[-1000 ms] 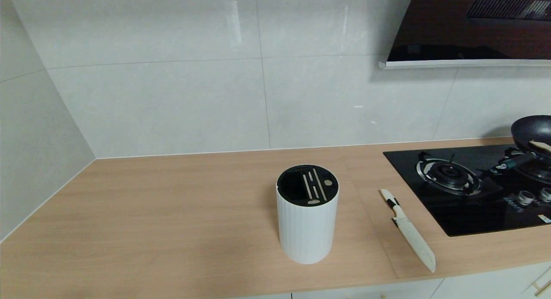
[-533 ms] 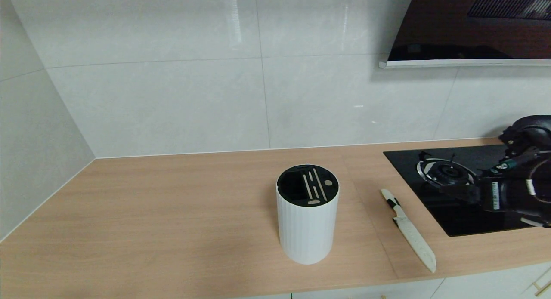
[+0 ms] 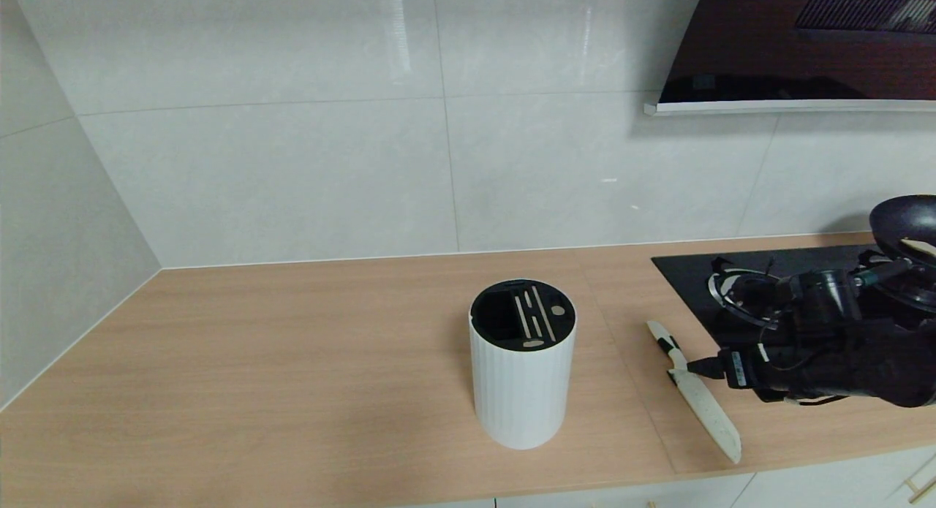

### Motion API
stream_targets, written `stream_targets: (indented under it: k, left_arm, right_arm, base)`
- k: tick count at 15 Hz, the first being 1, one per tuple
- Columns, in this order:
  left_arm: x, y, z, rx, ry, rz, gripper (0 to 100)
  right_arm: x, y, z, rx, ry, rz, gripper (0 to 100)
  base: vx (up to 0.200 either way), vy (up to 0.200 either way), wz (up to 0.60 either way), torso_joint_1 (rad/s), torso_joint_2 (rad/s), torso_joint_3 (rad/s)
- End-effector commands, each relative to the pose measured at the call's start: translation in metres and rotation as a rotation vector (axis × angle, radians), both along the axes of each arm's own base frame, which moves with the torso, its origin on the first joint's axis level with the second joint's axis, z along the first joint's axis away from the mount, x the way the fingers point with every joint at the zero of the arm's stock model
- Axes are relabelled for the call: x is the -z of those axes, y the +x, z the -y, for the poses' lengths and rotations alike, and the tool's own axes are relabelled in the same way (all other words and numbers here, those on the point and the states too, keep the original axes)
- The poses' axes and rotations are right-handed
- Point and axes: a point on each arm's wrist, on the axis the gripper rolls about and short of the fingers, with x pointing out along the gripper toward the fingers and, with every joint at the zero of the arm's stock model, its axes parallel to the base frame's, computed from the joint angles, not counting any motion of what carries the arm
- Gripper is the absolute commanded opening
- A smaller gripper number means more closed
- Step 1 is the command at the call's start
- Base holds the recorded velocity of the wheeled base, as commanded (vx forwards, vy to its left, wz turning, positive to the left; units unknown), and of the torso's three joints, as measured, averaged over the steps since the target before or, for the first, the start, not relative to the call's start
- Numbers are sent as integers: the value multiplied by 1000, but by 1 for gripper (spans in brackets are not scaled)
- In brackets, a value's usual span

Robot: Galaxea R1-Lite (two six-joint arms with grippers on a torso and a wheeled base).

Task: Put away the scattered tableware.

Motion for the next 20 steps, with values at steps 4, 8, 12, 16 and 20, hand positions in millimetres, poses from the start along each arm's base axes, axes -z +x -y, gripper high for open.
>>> stream_targets:
  k: [4, 8, 12, 16, 20]
  left_arm:
    - [0, 0, 0, 1, -2, 0, 100]
    - [0, 0, 0, 0, -2, -1, 100]
    - [0, 0, 0, 0, -2, -1, 100]
    - [0, 0, 0, 0, -2, 0, 100]
    - [0, 0, 0, 0, -2, 0, 100]
  right_arm:
    - [60, 12, -23, -41, -66, 15, 100]
    - [69, 13, -23, -36, -78, 7, 100]
    - [81, 21, -24, -7, -94, 68, 100]
    - [85, 24, -22, 2, -93, 94, 100]
    - [92, 29, -17, 28, -105, 119, 100]
  base:
    - [0, 0, 0, 0, 0, 0]
    - [0, 0, 0, 0, 0, 0]
    - [0, 0, 0, 0, 0, 0]
    - [0, 0, 0, 0, 0, 0]
    - [0, 0, 0, 0, 0, 0]
